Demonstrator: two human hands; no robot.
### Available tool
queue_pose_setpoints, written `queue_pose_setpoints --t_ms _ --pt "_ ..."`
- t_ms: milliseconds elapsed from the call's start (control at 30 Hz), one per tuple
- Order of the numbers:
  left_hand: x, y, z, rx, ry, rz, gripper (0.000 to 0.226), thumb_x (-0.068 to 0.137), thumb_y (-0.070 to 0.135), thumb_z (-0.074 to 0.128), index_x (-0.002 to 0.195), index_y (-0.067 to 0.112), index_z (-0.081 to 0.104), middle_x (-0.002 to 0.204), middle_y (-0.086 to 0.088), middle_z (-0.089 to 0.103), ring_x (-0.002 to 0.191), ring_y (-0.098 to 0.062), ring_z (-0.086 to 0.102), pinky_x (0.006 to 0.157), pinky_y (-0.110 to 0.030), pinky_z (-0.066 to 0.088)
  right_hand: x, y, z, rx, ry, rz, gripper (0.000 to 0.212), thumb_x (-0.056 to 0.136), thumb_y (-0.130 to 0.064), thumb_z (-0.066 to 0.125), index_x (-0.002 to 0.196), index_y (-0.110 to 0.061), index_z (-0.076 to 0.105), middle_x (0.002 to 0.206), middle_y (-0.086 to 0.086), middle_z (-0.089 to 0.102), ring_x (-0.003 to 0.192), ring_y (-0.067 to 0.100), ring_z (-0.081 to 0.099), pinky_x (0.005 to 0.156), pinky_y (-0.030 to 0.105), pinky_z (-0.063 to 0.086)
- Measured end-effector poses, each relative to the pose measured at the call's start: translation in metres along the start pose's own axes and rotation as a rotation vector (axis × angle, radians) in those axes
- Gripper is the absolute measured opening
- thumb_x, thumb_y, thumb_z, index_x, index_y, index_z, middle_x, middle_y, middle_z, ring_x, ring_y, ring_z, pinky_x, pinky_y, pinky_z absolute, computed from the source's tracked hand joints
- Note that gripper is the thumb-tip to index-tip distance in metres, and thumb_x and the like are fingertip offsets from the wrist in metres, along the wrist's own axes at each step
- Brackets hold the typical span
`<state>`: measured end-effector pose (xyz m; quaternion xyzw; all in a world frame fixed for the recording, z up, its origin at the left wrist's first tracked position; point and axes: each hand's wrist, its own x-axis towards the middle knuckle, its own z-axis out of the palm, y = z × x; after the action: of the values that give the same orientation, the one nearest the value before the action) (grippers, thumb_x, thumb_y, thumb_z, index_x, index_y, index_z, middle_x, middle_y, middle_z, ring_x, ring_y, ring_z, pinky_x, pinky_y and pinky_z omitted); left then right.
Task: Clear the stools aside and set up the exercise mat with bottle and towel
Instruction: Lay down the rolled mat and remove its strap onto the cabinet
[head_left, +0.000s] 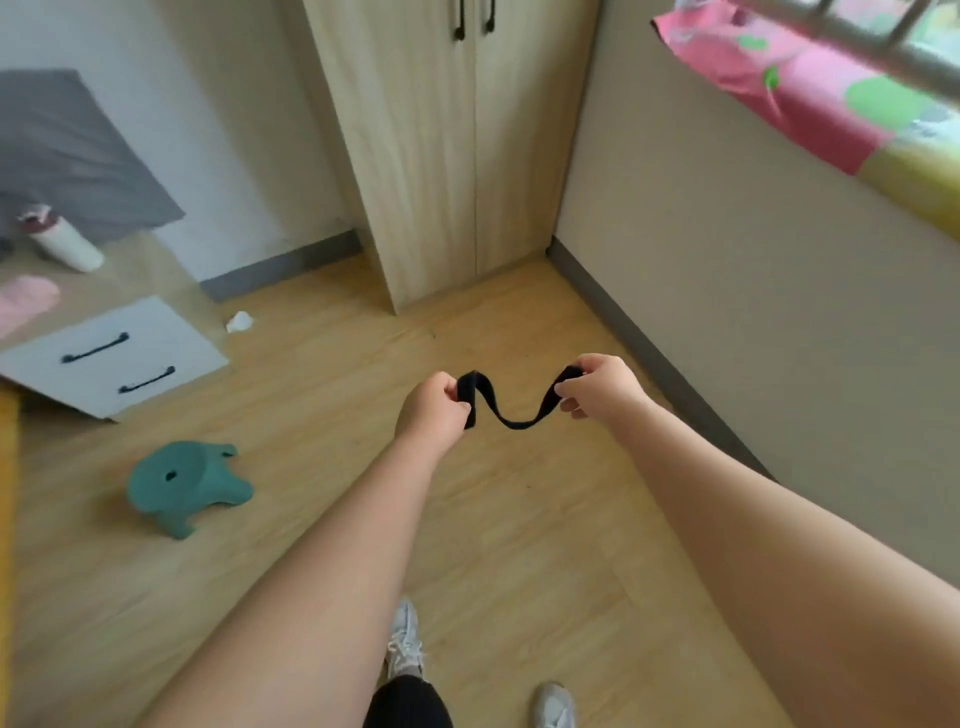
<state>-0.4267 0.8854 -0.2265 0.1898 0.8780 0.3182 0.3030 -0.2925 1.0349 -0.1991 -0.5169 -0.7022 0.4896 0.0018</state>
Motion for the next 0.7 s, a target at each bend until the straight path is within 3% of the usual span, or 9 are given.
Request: queue_pose_setpoints --t_ms 333,533,700 --pt "0.106 -0.124 -0.22 -0.034 0.169 -0.117 0.002 0.088 0.016 0.057 0.089 0.014 0.057 0.08 0.0 0.059 0.073 -0.023 0.055 0.059 -0.03 0.037 0.054 -0.202 0.201 -0.085 -0.144 -0.129 0.012 0.085 -0.004 0.062 0.095 -0.009 0.068 0.082 0.009 0.07 0.07 0.022 0.065 0.079 0.043 0.06" --pt "0.158 -0.157 -0.296 -0.1 0.221 -0.152 0.002 0.088 0.015 0.058 0.089 0.016 0.058 0.082 -0.001 0.062 0.08 -0.026 0.06 0.066 -0.032 0.043 0.078 -0.276 0.273 -0.138 -0.214 -0.192 0.011 0.087 -0.006 0.061 0.095 -0.011 0.067 0.09 0.013 0.071 0.072 0.022 0.066 0.079 0.044 0.06" --pt "0.218 -0.177 -0.344 -0.156 0.268 -0.186 0.009 0.088 0.013 0.059 0.096 0.015 0.062 0.088 -0.002 0.064 0.083 -0.024 0.061 0.067 -0.029 0.043 0.124 -0.34 0.321 -0.196 -0.277 -0.228 0.01 0.088 -0.008 0.062 0.085 -0.017 0.065 0.084 0.011 0.069 0.069 0.02 0.062 0.075 0.039 0.059"
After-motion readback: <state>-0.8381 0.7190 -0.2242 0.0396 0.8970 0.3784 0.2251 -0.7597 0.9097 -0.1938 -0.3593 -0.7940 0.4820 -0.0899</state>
